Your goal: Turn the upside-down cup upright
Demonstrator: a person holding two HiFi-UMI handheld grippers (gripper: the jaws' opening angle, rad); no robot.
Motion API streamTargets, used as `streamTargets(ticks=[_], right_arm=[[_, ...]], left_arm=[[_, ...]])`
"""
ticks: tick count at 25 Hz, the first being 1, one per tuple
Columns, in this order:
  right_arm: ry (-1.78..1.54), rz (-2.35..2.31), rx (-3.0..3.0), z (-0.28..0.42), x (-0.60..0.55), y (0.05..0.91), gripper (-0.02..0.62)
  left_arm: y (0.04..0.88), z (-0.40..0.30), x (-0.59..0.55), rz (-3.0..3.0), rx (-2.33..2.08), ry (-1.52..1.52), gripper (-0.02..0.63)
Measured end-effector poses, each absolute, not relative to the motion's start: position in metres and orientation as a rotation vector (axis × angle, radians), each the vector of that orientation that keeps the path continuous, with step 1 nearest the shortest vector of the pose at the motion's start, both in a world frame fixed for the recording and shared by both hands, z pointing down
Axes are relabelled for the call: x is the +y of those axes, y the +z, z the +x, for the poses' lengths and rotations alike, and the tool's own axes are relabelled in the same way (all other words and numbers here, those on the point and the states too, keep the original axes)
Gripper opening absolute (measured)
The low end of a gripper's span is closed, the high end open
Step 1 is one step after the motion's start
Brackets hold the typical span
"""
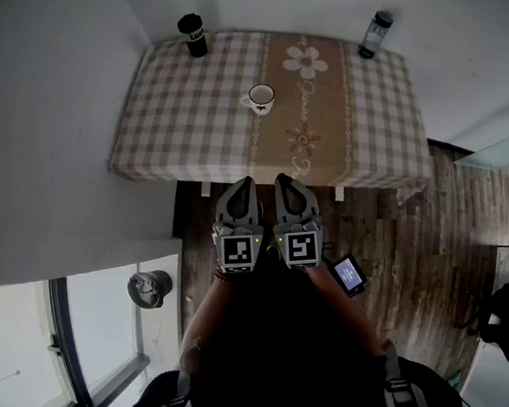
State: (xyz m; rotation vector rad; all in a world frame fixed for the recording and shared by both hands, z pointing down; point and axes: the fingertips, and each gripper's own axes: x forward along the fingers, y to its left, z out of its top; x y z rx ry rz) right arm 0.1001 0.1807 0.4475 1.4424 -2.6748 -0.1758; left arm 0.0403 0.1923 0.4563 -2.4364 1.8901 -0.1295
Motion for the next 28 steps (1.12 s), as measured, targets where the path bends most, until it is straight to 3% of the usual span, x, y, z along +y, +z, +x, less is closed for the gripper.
streamTargets(ticks=[23,25,28], right_arm=[[-0.096,1.412,-2.6,0.073,0.031,0.464,0.006],[-0.102,1.417,-2.575,0.07,0.014,0.466,0.006],[-0.1,1.439,-2.555,0.064,-0.011,0.47,0.006]], left_arm=[[0.497,-0.027,0.017,-2.475,1.922,-0.294,0.011],[0.511,-0.033,-0.003,-2.516,1.907,-0.324,0.066],[0.53,-0.041,-0.031,-2.552,1.886,-0.376,0.071]])
